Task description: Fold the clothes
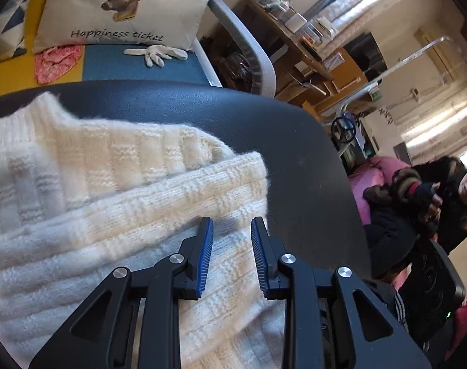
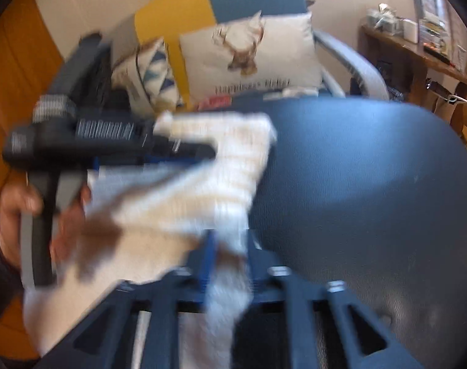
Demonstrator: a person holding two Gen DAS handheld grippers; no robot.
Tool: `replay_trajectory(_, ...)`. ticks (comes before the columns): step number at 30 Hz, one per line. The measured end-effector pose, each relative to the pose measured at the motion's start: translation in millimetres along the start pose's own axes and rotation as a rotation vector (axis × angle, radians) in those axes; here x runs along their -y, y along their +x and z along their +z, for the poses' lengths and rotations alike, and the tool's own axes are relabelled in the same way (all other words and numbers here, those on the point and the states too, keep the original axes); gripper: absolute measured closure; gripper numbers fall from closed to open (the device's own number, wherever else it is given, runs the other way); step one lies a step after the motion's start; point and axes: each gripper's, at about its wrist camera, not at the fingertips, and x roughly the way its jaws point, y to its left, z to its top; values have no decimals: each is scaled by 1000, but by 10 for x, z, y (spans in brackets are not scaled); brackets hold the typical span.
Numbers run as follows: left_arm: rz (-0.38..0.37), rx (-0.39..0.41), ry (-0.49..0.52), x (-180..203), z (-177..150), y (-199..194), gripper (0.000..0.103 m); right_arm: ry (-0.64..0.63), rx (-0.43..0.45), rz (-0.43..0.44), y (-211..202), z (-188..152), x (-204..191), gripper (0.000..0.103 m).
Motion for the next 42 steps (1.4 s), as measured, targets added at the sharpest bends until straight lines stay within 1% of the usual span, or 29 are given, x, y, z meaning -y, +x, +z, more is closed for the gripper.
replay_trajectory(2,5,15,-11,-71,-50,-113,75,-10,-9,19,38,100,-58,73)
replay_trajectory(4,7,21,-20,-141,-112,-200,75,-28,-48,23,180,208,-124,73)
replay_trajectory(6,24,28,-26,-214,-178,-263,75,-38,-94,-9,318,249,-155,73)
replay_trajectory(7,26,28,-32,-247,-205,-280,75,-49,-103,-21,342,226,-178,73)
replay_trajectory(8,23,25,-42,-279,-225,-280,75,-59,-113,-32,365,203,-200,79)
replay_trajectory(9,22,24,-46,-298,-240,-275,75,-69,-122,-44,387,180,-222,91)
replay_trajectory(10,22,24,-43,-302,-251,-269,75,-82,-114,-61,368,158,-238,92)
replay_trajectory(11,25,20,-39,-298,-253,-249,75,-94,-106,-78,349,135,-254,98)
replay_trajectory(13,37,6,-26,-271,-243,-183,75,-127,-96,-128,325,70,-283,98)
replay_trajectory(16,24,11,-15,-216,-206,-178,75,-136,-91,-140,285,72,-286,98)
replay_trajectory(21,-9,11,34,-23,-148,-122,75,-151,-83,-160,218,73,-290,99)
replay_trajectory(22,-19,6,44,23,-136,-88,75,-132,-79,-126,184,67,-273,99)
replay_trajectory(24,-22,-18,73,125,-96,30,75,-74,-48,-115,122,55,-179,99)
replay_trajectory(26,11,-49,86,174,-59,190,75,-26,-26,-91,113,70,-78,99)
replay_trajectory(28,19,-72,80,193,-28,325,75,-3,-55,-70,208,80,-18,99)
replay_trajectory(30,10,-70,58,196,22,397,75,9,-95,-57,333,80,19,99)
replay_trajectory(31,9,-70,46,183,51,421,75,7,-119,-66,370,35,22,101)
replay_trajectory(32,2,-67,27,157,79,435,75,5,-143,-76,406,-8,25,103)
replay_trajectory(35,-50,-60,-36,70,103,393,75,-3,-148,-74,342,-28,11,103)
replay_trajectory(37,-80,-23,-41,41,64,239,75,-11,-149,-71,305,-10,6,102)
replay_trajectory(38,-85,-1,-38,22,34,130,75,-6,-131,-55,263,24,10,98)
replay_trajectory(40,-93,40,-37,-36,-33,-100,75,39,-64,-19,160,153,64,92)
replay_trajectory(41,-96,60,-43,-80,-72,-219,75,65,-31,-7,130,232,96,77)
replay_trajectory(42,-97,81,-53,-139,-116,-341,75,87,-3,3,121,323,125,74)
